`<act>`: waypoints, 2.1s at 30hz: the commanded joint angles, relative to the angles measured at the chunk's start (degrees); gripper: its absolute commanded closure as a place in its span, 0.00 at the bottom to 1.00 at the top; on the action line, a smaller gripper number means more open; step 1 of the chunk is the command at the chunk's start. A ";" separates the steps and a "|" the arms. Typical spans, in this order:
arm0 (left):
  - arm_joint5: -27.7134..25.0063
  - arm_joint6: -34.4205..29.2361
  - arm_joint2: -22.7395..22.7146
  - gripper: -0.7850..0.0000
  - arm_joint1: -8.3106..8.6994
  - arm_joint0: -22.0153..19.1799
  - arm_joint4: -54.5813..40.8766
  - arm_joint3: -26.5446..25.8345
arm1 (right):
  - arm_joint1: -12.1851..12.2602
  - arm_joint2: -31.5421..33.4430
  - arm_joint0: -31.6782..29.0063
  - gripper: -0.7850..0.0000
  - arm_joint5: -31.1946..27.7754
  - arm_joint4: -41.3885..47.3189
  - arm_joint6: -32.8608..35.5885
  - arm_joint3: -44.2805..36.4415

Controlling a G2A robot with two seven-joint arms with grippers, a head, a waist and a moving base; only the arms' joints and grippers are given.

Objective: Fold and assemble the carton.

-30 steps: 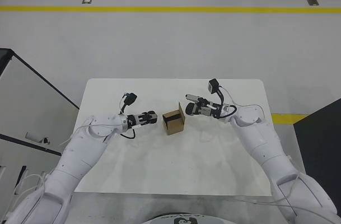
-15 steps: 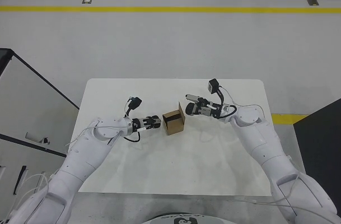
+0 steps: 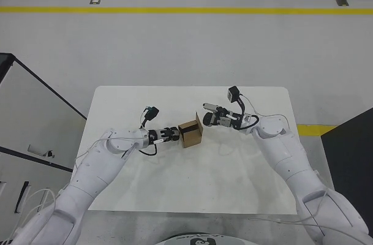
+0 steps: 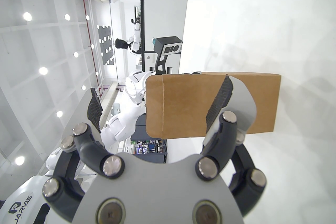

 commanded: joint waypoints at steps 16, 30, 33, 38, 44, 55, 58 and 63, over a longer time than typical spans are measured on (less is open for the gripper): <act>3.53 -1.50 0.75 1.00 -1.56 -2.08 -5.10 5.18 | 0.00 0.00 0.00 0.00 0.00 0.00 0.00 0.00; 2.39 -0.83 1.92 1.00 -2.67 -2.35 -5.76 6.54 | 0.00 0.00 0.00 0.00 0.00 0.00 0.00 0.00; 2.20 -0.79 1.86 1.00 -2.80 -2.39 -5.90 6.71 | 0.00 0.00 0.00 0.00 0.00 0.00 0.00 0.00; 2.01 -0.64 1.93 1.00 -3.01 -2.44 -5.76 6.91 | 0.00 0.00 0.00 0.00 0.00 0.00 0.00 0.00; 2.01 -0.64 1.93 1.00 -3.01 -2.44 -5.76 6.91 | 0.96 0.51 0.19 0.00 1.26 -7.07 -0.85 -4.56; 2.01 -0.64 1.93 1.00 -3.01 -2.44 -5.76 6.91 | 3.59 1.80 0.11 0.00 12.76 -22.63 5.69 -18.61; 2.01 -0.64 1.93 1.00 -3.01 -2.44 -5.76 6.91 | 3.59 1.80 0.11 0.00 12.76 -22.63 5.69 -18.61; 2.01 -0.64 1.93 1.00 -3.01 -2.44 -5.76 6.91 | 3.73 1.90 0.28 0.00 13.70 -22.42 6.95 -19.58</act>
